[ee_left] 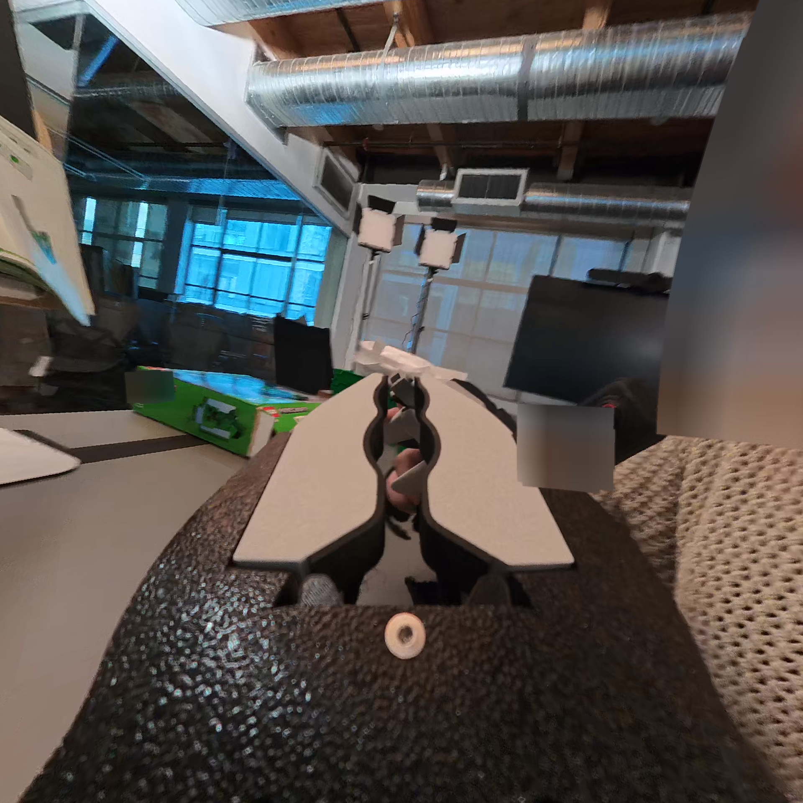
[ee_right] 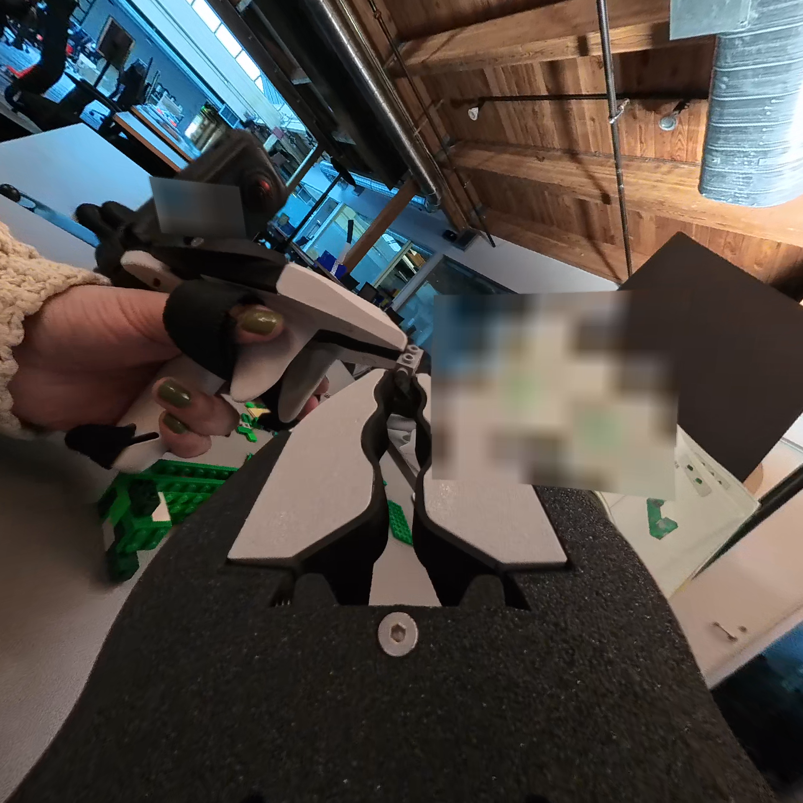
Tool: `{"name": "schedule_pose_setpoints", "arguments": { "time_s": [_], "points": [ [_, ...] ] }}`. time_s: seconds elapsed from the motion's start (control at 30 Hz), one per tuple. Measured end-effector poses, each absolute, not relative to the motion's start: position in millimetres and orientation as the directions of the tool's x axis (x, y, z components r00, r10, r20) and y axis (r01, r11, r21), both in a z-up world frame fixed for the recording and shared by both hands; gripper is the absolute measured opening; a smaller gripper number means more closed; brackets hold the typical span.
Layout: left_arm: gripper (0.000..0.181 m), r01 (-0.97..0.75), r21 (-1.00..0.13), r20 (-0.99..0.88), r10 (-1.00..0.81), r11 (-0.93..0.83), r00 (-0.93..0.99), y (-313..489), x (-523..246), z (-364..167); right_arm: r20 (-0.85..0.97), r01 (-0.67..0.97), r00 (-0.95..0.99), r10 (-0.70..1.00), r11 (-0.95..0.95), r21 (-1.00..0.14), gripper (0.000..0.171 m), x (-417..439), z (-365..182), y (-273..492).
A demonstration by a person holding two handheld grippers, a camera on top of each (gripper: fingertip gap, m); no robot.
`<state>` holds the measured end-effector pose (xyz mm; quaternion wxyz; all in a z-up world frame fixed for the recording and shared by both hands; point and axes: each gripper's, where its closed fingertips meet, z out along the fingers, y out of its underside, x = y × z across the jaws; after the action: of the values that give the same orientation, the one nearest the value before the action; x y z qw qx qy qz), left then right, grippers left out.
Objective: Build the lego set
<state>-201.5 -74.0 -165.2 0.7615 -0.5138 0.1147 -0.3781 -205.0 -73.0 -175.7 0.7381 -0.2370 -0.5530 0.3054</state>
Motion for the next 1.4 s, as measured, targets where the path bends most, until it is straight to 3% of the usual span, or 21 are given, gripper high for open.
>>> {"name": "schedule_pose_setpoints", "arguments": {
  "time_s": [0.03, 0.17, 0.33, 0.47, 0.53, 0.87, 1.2, 1.4],
  "points": [
    [0.014, 0.434, -0.878, 0.199, -0.673, 0.2, 0.713, -73, -204, -166, 0.66, -0.189, 0.201, 0.724, 0.69, -0.699, 0.007, -205, -177, -70],
    [0.019, 0.284, -0.921, 0.082, -0.578, 0.269, 0.812, -74, -221, -165, 0.591, -0.181, 0.13, 0.796, 0.605, -0.775, 0.007, -210, -191, -59],
    [0.023, -0.116, -0.948, -0.231, -0.389, 0.296, 0.892, -72, -242, -183, 0.45, -0.092, 0.006, 0.893, 0.449, -0.889, 0.007, -220, -215, -42],
    [0.025, -0.518, -0.823, -0.564, -0.235, 0.232, 0.791, -66, -253, -210, 0.356, -0.086, -0.132, 0.925, 0.347, -0.934, 0.007, -221, -222, -46],
    [0.029, -0.63, -0.746, -0.665, -0.187, 0.216, 0.723, -64, -252, -218, 0.301, -0.083, -0.233, 0.925, 0.289, -0.954, 0.007, -220, -224, -55],
    [0.042, -0.828, -0.508, -0.861, -0.138, 0.239, 0.489, -64, -223, -234, 0.062, 0.055, -0.542, 0.838, 0.109, -0.993, 0.007, -210, -240, -83],
    [0.015, -0.89, -0.379, -0.925, -0.127, 0.255, 0.358, -68, -216, -243, -0.029, 0.118, -0.618, 0.786, 0.057, -0.991, 0.007, -205, -243, -93],
    [0.008, -0.905, -0.345, -0.938, -0.12, 0.248, 0.324, -69, -215, -244, -0.052, 0.131, -0.628, 0.777, 0.04, -0.991, 0.007, -204, -243, -94]
  ]
}}
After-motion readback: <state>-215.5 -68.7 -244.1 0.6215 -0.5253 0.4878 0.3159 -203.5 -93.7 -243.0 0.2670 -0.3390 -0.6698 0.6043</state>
